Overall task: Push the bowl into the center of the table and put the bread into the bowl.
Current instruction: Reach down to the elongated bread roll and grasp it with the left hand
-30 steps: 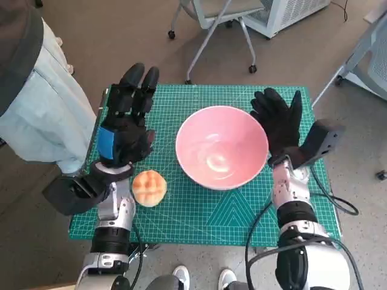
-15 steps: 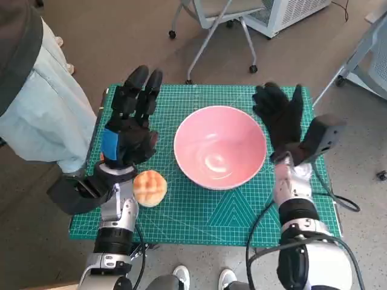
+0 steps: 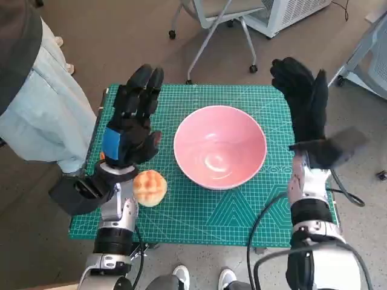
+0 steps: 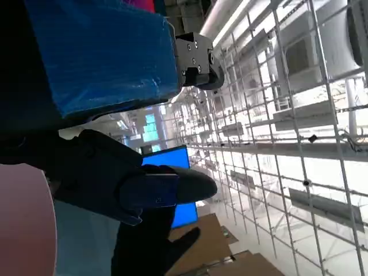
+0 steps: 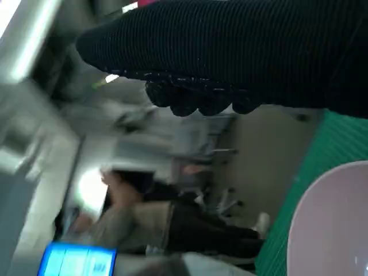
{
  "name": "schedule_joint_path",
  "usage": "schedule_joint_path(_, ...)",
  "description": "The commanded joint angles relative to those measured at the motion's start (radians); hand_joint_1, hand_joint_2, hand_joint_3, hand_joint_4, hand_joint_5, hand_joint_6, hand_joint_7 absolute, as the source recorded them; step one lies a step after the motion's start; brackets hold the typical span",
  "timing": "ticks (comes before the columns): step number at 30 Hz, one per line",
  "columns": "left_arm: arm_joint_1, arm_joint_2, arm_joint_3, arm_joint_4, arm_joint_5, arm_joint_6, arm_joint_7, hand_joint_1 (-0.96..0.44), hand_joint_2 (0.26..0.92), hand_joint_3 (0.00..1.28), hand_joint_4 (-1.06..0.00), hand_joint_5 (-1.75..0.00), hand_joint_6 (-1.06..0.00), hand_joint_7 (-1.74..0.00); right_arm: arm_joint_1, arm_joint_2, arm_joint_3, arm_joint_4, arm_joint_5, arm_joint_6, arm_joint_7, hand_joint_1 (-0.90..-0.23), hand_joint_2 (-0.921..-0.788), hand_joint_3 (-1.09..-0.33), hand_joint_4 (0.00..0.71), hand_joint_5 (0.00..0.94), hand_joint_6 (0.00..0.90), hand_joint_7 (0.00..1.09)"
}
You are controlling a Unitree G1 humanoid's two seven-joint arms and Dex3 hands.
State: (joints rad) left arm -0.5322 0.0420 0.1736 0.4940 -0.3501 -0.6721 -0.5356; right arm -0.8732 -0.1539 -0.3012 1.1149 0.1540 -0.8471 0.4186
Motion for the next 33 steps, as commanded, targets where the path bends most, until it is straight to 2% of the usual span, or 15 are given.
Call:
schedule_joint_path(1,-0.017,0.006,-0.016,-0.009,0.02,-0.008,0.004,-0.5,0.921,0.4,-0.1,-0.07,0.0,-0.49,0.071,-0.004,0.029,-0.067,0.009,-0.06,0.047,-0.652,-0.921,-0.78,0.141,0.011,0.196,0.16)
schedule_joint_path(7,-0.028,0.008,-0.036,-0.01,0.029,-0.009,-0.006,-0.5,0.921,0.4,-0.11,-0.07,0.0,-0.5,0.115,0.002,0.059,-0.152,0.018,-0.084,0.064,-0.673,-0.921,-0.773,0.144,0.01,0.194,0.17)
schedule_joint_path(14,-0.041,0.019,-0.055,-0.01,0.03,0.004,-0.029,-0.51,0.921,0.41,-0.12,-0.08,0.0,-0.51,0.147,0.016,0.091,-0.234,0.022,-0.07,0.056,-0.685,-0.921,-0.768,0.146,0.009,0.19,0.18)
schedule_joint_path(23,-0.051,0.035,-0.067,-0.013,0.03,0.004,-0.048,-0.52,0.921,0.4,-0.13,-0.08,0.0,-0.51,0.161,0.038,0.13,-0.312,0.021,-0.033,0.046,-0.689,-0.921,-0.765,0.154,0.011,0.186,0.19)
schedule_joint_path(33,-0.057,0.044,-0.065,-0.015,0.023,0.009,-0.057,-0.53,0.921,0.4,-0.13,-0.07,0.0,-0.51,0.16,0.035,0.147,-0.339,0.041,-0.018,0.063,-0.69,-0.921,-0.762,0.157,0.009,0.181,0.21)
